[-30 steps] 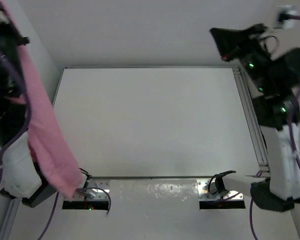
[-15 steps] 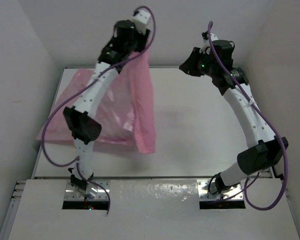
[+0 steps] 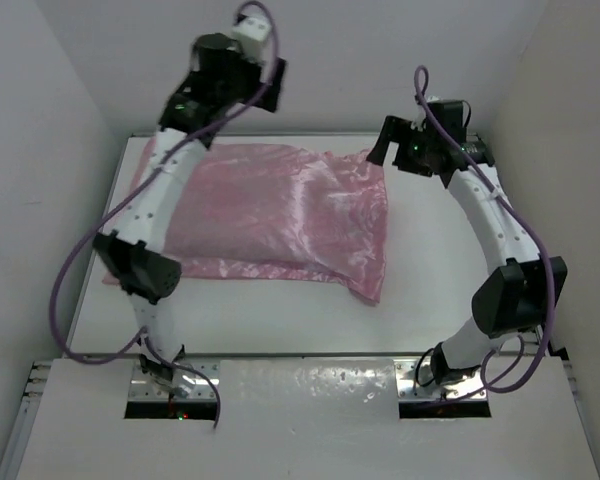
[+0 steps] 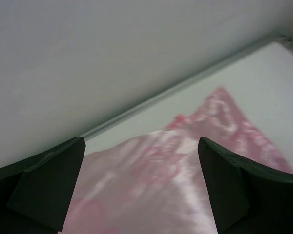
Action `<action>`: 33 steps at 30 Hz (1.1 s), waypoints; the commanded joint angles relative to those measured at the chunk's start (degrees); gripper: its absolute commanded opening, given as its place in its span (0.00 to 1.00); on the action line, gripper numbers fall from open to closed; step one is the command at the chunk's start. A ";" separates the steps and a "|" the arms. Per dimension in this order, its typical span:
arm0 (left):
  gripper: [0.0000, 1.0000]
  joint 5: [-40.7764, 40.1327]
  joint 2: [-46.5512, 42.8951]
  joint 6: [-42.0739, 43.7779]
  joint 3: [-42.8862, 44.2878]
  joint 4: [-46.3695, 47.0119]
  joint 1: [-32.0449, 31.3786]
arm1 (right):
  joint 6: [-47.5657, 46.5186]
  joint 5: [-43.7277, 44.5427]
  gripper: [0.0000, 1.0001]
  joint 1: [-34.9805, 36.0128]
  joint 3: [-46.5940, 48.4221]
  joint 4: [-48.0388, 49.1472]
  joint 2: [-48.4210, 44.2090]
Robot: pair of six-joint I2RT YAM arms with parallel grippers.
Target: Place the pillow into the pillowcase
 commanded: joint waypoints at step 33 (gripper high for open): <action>1.00 3.94 -20.97 2.25 -65.76 1.52 53.10 | 14.86 -11.46 0.09 -23.92 -49.72 14.82 -3.12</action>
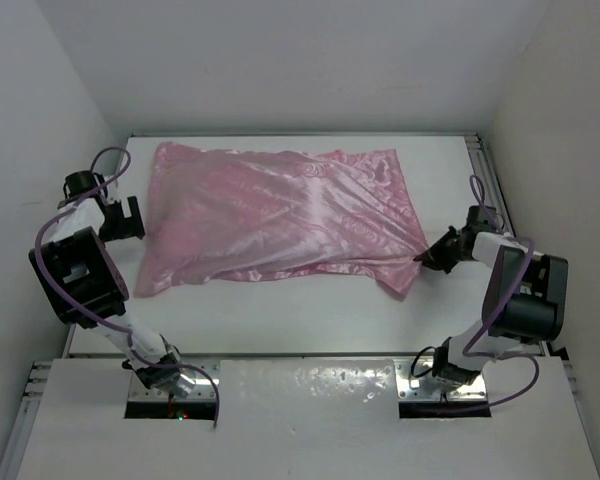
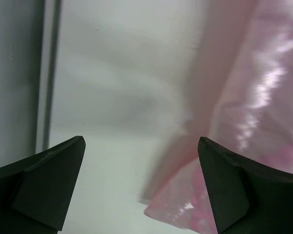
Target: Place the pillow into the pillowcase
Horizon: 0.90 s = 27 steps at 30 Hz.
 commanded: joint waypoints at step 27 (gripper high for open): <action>0.77 8.92 -1.13 7.21 -15.10 3.35 -0.21 | 3.04 1.55 0.40 9.29 -9.96 0.67 -5.12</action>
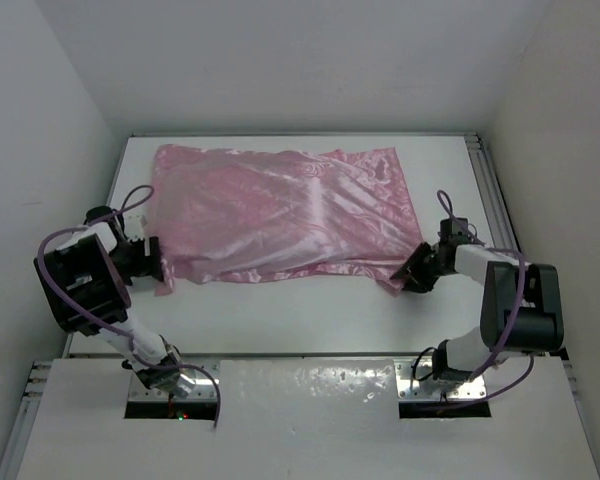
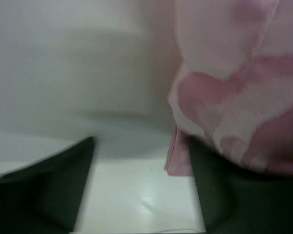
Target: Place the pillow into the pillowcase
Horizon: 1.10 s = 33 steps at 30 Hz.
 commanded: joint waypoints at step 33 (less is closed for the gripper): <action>0.72 12.02 6.06 3.71 34.39 -8.40 -15.76 | -8.17 21.05 0.81 -1.78 24.31 -7.72 -7.59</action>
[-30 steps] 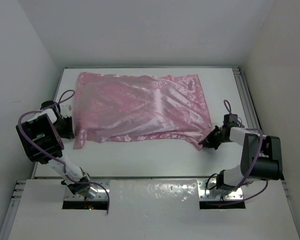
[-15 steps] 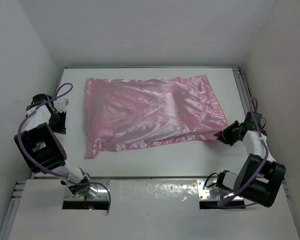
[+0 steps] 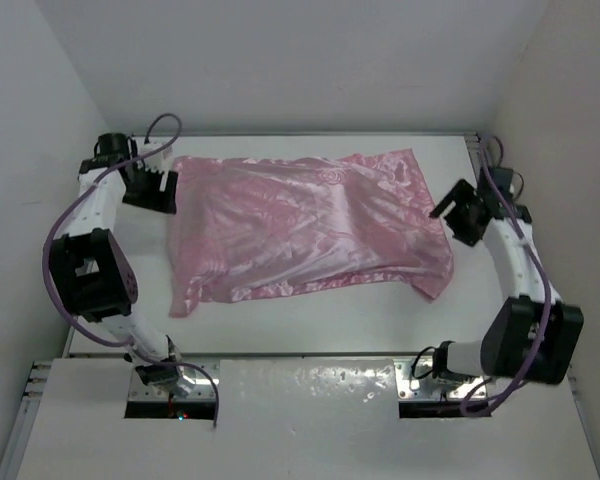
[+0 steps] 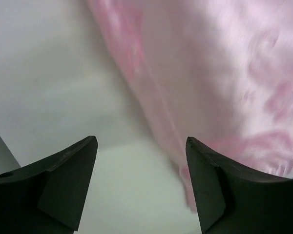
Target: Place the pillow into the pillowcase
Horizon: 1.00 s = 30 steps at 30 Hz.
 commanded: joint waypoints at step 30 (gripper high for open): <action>0.22 -15.24 55.26 -22.15 56.35 20.65 -11.08 | 34.81 19.08 0.00 9.16 57.72 28.43 70.38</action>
